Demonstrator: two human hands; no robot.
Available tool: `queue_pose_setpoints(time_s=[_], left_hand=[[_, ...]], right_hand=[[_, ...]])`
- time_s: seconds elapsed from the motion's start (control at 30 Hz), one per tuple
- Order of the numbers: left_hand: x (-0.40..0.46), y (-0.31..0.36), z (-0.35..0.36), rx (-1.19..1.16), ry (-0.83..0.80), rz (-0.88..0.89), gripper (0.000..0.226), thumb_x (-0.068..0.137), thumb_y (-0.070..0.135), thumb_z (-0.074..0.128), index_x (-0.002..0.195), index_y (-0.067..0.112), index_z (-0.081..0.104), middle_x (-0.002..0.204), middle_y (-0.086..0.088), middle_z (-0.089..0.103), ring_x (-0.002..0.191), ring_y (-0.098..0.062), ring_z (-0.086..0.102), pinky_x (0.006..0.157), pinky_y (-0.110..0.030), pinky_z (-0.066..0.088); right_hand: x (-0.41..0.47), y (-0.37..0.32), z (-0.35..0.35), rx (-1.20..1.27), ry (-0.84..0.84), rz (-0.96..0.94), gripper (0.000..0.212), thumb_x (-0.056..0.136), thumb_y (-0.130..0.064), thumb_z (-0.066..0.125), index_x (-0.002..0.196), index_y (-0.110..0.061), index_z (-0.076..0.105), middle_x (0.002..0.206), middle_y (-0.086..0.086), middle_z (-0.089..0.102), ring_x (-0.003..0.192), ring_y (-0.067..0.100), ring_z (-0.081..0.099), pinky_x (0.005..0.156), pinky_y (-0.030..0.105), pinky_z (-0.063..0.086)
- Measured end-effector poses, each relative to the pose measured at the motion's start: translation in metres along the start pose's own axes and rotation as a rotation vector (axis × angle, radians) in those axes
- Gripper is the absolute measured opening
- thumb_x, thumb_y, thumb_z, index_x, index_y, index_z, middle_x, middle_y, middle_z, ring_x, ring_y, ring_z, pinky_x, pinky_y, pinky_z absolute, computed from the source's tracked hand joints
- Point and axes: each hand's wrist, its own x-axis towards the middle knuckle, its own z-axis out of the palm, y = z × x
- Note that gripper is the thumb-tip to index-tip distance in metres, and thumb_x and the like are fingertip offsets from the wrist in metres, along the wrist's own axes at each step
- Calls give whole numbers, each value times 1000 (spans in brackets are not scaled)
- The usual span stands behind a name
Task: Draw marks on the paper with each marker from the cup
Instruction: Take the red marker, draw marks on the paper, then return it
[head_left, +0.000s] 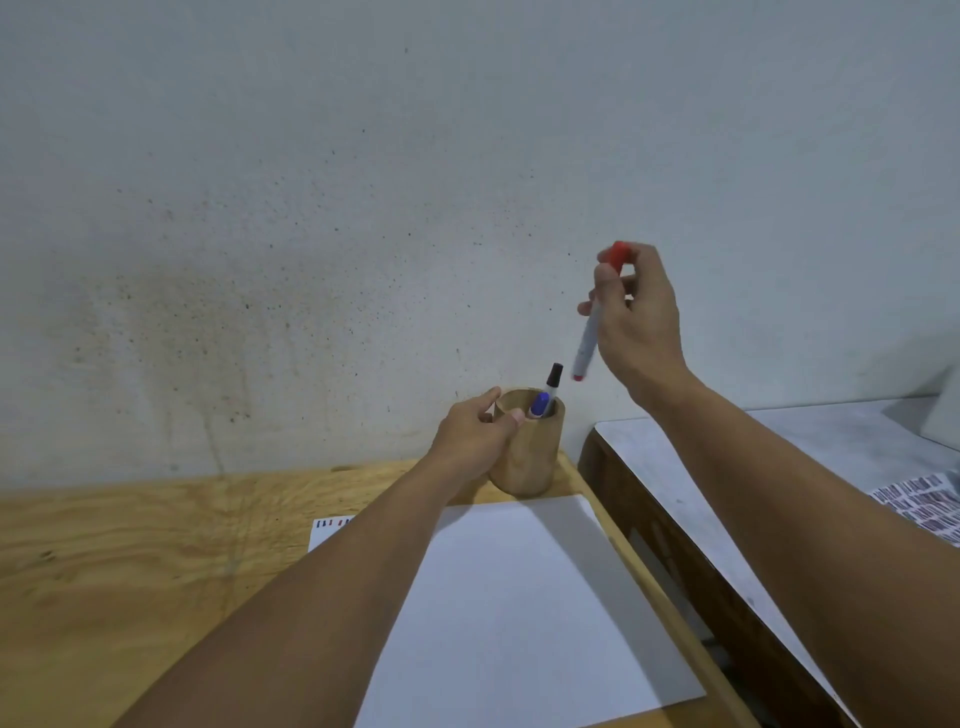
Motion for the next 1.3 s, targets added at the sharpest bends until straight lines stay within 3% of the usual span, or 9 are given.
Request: queue_pose_setpoints(time_s=[0.13, 0.27, 0.47, 0.57, 0.7, 0.87, 1.0, 1.17, 1.3], left_hand=[[-12, 12, -9, -56, 114, 19, 65, 83, 38, 64, 140, 18, 38, 142, -7, 46, 127, -22, 46, 104, -42, 41], [-33, 26, -33, -210, 192, 121, 41, 82, 22, 69, 121, 14, 59, 118, -5, 65, 106, -19, 61, 95, -42, 51], [-65, 27, -67, -250, 32, 301, 30, 83, 1, 63, 112, 8, 65, 92, -13, 70, 76, -22, 68, 73, -35, 59], [-74, 19, -79, -157, 32, 310, 13, 83, 1, 64, 93, 2, 71, 76, -15, 69, 60, -19, 65, 63, -27, 57], [-81, 10, -92, -40, 65, 289, 7, 82, 3, 66, 82, 4, 73, 67, -20, 66, 48, -15, 59, 56, -25, 54], [-86, -11, -117, 6, 176, 119, 15, 86, 2, 60, 79, -6, 70, 66, -16, 65, 46, -12, 58, 49, -23, 55], [-90, -31, -131, 46, 241, 28, 17, 90, 10, 57, 86, 0, 70, 74, -10, 65, 49, -15, 53, 42, -16, 47], [-94, -59, -116, 181, 321, 86, 23, 92, 14, 49, 84, 9, 70, 72, -1, 61, 65, -16, 55, 55, -16, 43], [-107, -86, -105, 258, 345, 180, 21, 92, 10, 48, 83, 12, 67, 81, 2, 66, 80, -14, 59, 67, -13, 42]], right_hand=[[-6, -15, -6, -38, -197, -22, 34, 98, -34, 51, 128, -23, 62, 83, -1, 58, 72, 17, 58, 61, 31, 52], [-20, -16, -5, -358, -602, -2, 24, 94, -19, 58, 105, 0, 70, 94, 30, 65, 71, 24, 54, 68, 45, 52], [-46, -25, 6, -327, -877, 40, 17, 87, -22, 71, 100, -15, 78, 83, 4, 78, 69, 12, 72, 58, 23, 56], [-59, -31, 14, -319, -906, 41, 22, 88, -32, 68, 96, -14, 78, 80, -2, 78, 60, 5, 65, 52, 20, 48], [-77, -28, 30, -345, -861, -50, 13, 87, -20, 70, 91, -12, 80, 54, -14, 65, 45, -2, 53, 47, 7, 37], [-92, -17, 36, -488, -706, -171, 12, 85, -19, 73, 96, -22, 74, 78, -9, 71, 79, 13, 67, 77, 37, 56], [-103, -16, 33, -57, -755, 170, 13, 98, -15, 54, 107, -15, 63, 87, 9, 70, 60, 20, 68, 60, 37, 57], [-108, -6, 44, 617, -694, 710, 27, 93, -2, 44, 105, 2, 68, 89, 25, 68, 70, 33, 70, 62, 35, 60], [-119, 15, 60, 723, -566, 628, 21, 90, 7, 55, 108, 0, 62, 85, 19, 70, 72, 26, 73, 64, 31, 61]])
